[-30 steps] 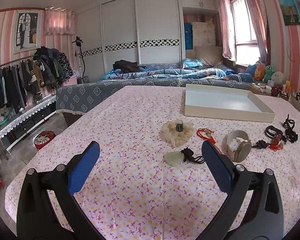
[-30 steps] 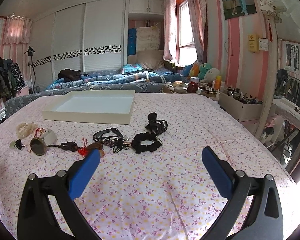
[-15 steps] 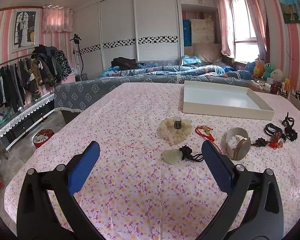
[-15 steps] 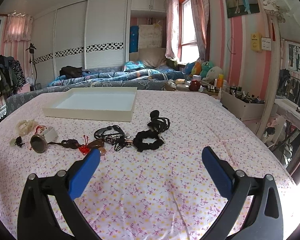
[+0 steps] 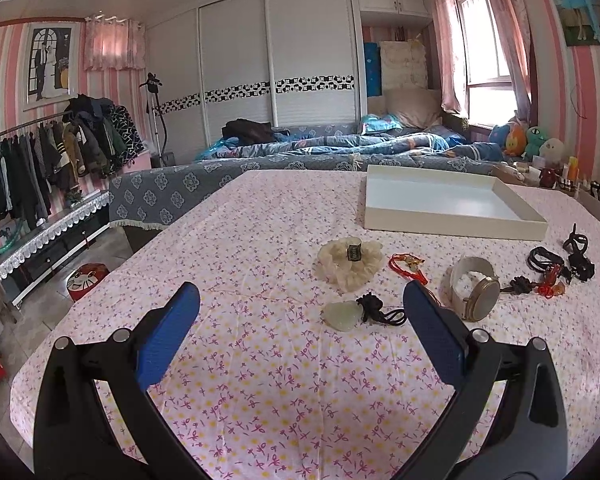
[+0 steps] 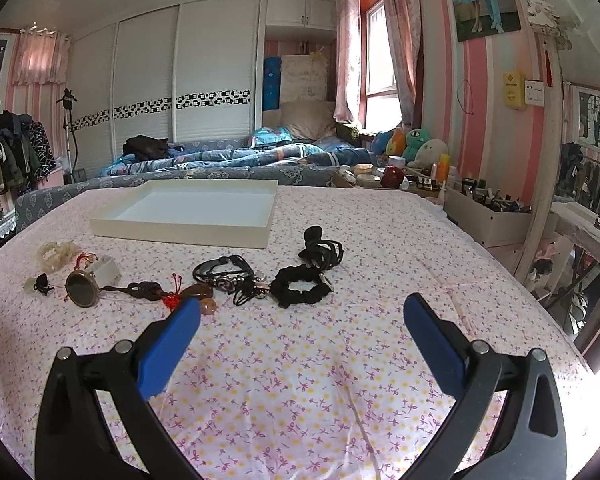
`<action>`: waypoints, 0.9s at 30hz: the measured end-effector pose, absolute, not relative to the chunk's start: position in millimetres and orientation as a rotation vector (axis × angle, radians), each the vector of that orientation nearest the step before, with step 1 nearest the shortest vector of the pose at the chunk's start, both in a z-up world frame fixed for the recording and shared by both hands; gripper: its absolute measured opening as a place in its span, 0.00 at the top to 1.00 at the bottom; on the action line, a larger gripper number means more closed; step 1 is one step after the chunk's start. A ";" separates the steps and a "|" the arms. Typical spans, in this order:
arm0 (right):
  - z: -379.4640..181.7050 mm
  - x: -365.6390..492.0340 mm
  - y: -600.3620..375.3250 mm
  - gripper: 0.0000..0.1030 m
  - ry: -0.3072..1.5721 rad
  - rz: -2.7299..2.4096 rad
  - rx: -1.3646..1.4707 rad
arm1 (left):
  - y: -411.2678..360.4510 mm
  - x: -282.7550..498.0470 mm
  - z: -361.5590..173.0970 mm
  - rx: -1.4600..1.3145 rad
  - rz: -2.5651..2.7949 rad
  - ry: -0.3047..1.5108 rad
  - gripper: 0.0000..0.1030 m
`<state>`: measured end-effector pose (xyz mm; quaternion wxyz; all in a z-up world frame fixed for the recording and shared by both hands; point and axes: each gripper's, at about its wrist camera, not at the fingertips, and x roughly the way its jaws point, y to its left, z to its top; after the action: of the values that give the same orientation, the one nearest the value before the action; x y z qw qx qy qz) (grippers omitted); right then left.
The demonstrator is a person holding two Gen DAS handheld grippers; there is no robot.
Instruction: Organize jewelry
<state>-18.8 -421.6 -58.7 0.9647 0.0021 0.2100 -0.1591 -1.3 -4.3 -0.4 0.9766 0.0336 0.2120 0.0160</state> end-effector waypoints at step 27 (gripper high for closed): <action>-59.2 -19.1 -421.8 0.08 0.421 -0.322 0.009 | -1.6 -2.8 1.6 0.064 0.028 0.421 0.03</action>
<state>-19.1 -421.8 -59.2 0.9651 0.0043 0.2081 -0.1592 -2.8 -1.6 1.6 0.9773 0.0319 0.2088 0.0138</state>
